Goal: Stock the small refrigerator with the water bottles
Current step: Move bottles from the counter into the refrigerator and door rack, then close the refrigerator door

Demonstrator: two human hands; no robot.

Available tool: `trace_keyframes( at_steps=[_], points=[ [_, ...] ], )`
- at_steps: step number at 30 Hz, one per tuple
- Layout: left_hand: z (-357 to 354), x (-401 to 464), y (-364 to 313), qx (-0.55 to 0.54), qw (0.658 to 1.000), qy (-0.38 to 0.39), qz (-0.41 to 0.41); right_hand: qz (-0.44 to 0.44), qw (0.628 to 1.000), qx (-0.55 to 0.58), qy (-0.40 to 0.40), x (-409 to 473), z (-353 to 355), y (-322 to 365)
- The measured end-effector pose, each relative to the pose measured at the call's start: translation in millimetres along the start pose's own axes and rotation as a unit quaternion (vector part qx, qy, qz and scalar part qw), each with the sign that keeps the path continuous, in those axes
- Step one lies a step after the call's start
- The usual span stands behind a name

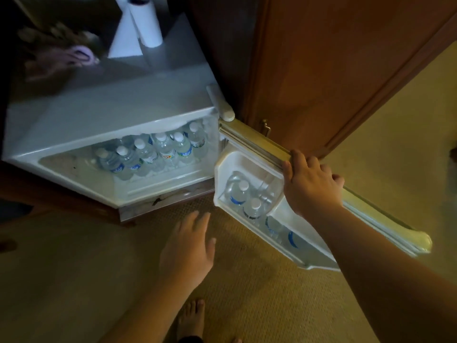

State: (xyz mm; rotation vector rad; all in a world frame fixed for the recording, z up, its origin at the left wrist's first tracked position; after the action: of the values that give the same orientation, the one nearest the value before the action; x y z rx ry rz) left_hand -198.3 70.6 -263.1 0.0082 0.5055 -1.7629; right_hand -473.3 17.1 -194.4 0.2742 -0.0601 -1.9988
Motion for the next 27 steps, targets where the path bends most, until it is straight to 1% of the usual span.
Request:
trace_keyframes(
  at_steps=[3,6,9,11,13,17,20,22,24,27],
  points=[
    [38.9,-29.1,39.7,-0.018,0.996,-0.064,0.068,0.003,1.000,-0.004,0.029,-15.1,-1.5,5.4],
    [93.6,-35.4,75.4,-0.004,0.982,-0.165,0.096,0.025,0.998,0.003,0.054,-31.1,-3.6,9.7],
    [151.5,-23.5,113.2,0.034,0.968,-0.215,0.128,0.064,0.993,0.047,0.082,-49.4,-8.2,16.7],
    [183.1,-9.4,136.7,0.053,0.962,-0.225,0.142,0.082,0.990,0.073,0.092,-61.7,-16.2,23.2],
    [206.2,6.6,158.5,0.079,0.964,-0.206,0.146,0.088,0.986,0.100,0.099,-74.2,-23.9,33.1],
    [230.4,31.7,196.4,0.119,0.978,-0.107,0.136,0.116,0.976,0.139,0.119,-98.9,-32.7,61.4],
    [231.5,46.7,212.6,0.104,0.986,-0.033,0.124,0.147,0.976,0.140,0.080,-108.1,-38.3,84.1],
    [228.8,53.1,219.7,0.104,0.985,0.007,0.135,0.165,0.977,0.126,0.052,-110.3,-42.4,101.1],
    [226.0,56.4,225.0,0.106,0.984,0.015,0.142,0.191,0.973,0.124,0.035,-111.3,-46.3,119.4],
    [225.6,59.6,231.4,0.110,0.985,-0.002,0.135,0.206,0.970,0.123,0.028,-112.0,-51.5,142.4]
  ],
)
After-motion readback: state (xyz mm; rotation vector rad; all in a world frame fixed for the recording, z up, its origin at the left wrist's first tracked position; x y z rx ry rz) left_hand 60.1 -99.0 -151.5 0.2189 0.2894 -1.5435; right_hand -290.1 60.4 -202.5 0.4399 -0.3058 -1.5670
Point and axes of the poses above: each hand's wrist, its own x-axis towards the middle knuckle, its own z-axis out of the back of the hand, y = z × x, the point moved 2 cm from there along x, towards the middle knuckle, and after that the axes turned 3 degrees about -y, right-handed, at the moved point
